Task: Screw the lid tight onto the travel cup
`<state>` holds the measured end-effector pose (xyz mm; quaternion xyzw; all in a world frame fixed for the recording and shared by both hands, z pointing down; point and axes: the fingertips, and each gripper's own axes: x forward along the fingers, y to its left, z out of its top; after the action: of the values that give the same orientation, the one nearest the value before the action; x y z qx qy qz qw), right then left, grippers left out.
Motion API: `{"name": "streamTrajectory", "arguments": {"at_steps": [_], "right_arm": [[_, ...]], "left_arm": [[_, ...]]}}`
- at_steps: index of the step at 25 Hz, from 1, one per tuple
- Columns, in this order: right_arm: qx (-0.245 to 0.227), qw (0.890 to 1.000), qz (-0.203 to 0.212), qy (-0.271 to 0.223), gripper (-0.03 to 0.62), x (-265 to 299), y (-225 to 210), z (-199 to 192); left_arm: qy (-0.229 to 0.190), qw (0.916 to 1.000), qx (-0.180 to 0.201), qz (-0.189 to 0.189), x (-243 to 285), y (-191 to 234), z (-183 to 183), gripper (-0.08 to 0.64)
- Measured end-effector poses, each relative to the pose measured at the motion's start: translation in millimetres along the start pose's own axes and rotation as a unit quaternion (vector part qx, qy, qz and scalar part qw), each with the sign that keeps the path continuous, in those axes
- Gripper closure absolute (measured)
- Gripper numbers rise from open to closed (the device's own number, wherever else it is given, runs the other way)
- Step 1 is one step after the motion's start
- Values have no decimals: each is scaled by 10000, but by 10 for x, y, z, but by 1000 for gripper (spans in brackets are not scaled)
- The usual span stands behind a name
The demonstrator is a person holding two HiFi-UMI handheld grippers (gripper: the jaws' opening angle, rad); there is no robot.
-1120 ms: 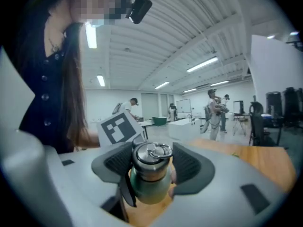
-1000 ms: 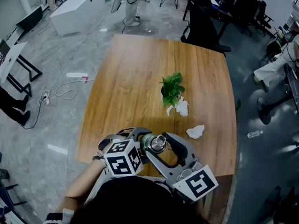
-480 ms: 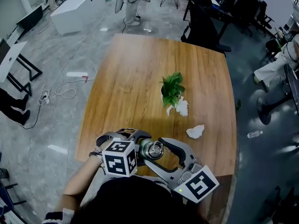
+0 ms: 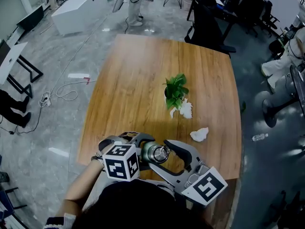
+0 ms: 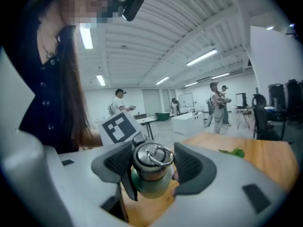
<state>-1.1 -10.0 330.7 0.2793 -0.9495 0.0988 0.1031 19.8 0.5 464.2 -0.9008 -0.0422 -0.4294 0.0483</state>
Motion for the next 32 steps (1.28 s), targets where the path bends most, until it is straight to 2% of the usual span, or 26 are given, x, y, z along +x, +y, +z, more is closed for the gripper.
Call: {"name": "streamTrajectory", "arguments": {"at_steps": [2, 3, 6, 8, 10, 12, 14, 16, 17, 18, 20, 23, 25, 26, 28, 30, 32], "right_arm": [[-170, 9998, 111, 77, 327, -1, 40, -35], [-224, 9997, 38, 80, 327, 4, 29, -39], [-14, 9983, -586, 32, 327, 30, -126, -33], [316, 9943, -1013, -108, 327, 51, -243, -1], [458, 9927, -1082, -263, 327, 70, -265, 54], [306, 9964, -769, -205, 327, 70, -189, 57], [-70, 9997, -232, 90, 327, 43, -45, -19], [-454, 9978, 220, 436, 327, 19, 95, -120], [-591, 9962, 305, 568, 327, 19, 128, -164], [-671, 9953, 286, 638, 327, 28, 132, -195], [-603, 9964, -13, 599, 327, 62, 65, -209], [4, 9966, -771, 296, 327, 108, -143, -149], [331, 9937, -1065, 91, 327, 115, -236, -90], [373, 9938, -1044, 41, 327, 114, -236, -67], [141, 9976, -673, 126, 328, 106, -147, -58], [-423, 9980, -110, 466, 327, 74, 5, -131], [-901, 9922, 253, 821, 328, 37, 118, -238]], "left_arm": [[149, 9996, 210, -119, -1, -35, -35, 163], [185, 9996, 182, -65, 4, -15, -41, 163], [131, 9984, -355, 424, 29, 149, -26, 163], [34, 9932, -852, 792, 44, 255, -6, 163], [-83, 9894, -1132, 907, 54, 276, 20, 163], [-160, 9930, -955, 681, 58, 201, 33, 163], [-73, 9991, -314, 268, 44, 58, 9, 163], [180, 9993, 330, -83, 29, -66, -52, 163], [295, 9982, 499, -176, 31, -92, -81, 163], [365, 9976, 552, -199, 42, -91, -104, 163], [375, 9985, 385, -38, 79, -27, -121, 163], [234, 9982, -254, 495, 120, 136, -92, 163], [102, 9952, -627, 742, 120, 205, -53, 163], [35, 9947, -702, 757, 112, 206, -35, 163], [-81, 9969, -566, 536, 87, 141, -19, 163], [-93, 9998, -133, 111, 52, 14, -41, 163], [64, 9993, 270, -247, 29, -97, -96, 163]]}}
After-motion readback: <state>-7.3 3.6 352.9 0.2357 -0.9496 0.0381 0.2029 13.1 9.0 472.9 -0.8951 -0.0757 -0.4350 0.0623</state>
